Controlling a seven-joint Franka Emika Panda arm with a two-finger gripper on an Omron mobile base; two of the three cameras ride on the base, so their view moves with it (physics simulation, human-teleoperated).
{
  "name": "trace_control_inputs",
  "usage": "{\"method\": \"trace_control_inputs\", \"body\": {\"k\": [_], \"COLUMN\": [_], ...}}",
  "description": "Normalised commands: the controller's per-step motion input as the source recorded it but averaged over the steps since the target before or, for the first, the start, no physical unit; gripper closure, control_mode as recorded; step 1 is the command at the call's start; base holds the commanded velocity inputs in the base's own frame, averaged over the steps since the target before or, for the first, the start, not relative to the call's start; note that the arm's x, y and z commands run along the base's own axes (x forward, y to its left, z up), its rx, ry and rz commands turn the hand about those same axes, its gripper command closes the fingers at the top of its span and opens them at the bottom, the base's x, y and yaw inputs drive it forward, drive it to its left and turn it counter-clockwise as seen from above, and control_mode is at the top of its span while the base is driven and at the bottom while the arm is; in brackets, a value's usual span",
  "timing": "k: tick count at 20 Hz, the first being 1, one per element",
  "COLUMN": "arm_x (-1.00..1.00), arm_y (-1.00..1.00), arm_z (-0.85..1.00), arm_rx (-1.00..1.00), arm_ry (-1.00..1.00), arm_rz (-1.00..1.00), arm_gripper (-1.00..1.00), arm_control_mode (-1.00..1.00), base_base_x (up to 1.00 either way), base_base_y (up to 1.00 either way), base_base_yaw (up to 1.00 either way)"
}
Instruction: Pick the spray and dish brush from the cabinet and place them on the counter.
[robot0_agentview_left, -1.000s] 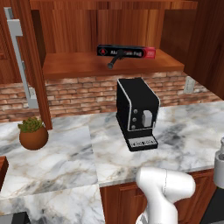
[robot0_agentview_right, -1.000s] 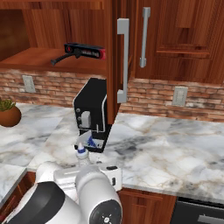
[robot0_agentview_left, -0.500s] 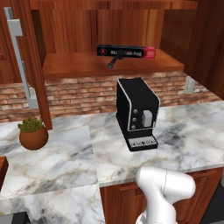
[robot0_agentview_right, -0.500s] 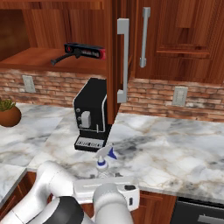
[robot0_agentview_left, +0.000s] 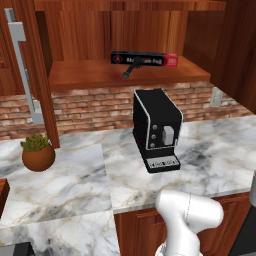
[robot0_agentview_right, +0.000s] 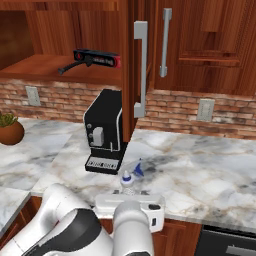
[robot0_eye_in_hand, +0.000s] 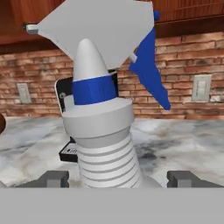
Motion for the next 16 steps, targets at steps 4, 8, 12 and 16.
{"method": "trace_control_inputs", "body": {"k": [4, 8, 12, 16], "arm_x": [0.33, 0.33, 0.36, 0.4], "arm_y": [-0.33, -0.38, -0.34, -0.3], "arm_z": [0.0, 0.0, -0.01, -0.09], "arm_rx": [-0.01, -0.02, -0.01, 0.0], "arm_ry": [0.0, 0.0, 0.0, 0.0], "arm_rz": [-0.12, -0.11, -0.1, -0.06], "arm_gripper": [1.0, 1.0, 1.0, 1.0], "arm_control_mode": [-1.0, -1.0, -1.0, -1.0], "base_base_x": [0.0, 0.0, 0.0, 0.0], "base_base_y": [0.0, 0.0, 0.0, 0.0], "base_base_yaw": [0.0, 0.0, 0.0, 0.0]}}
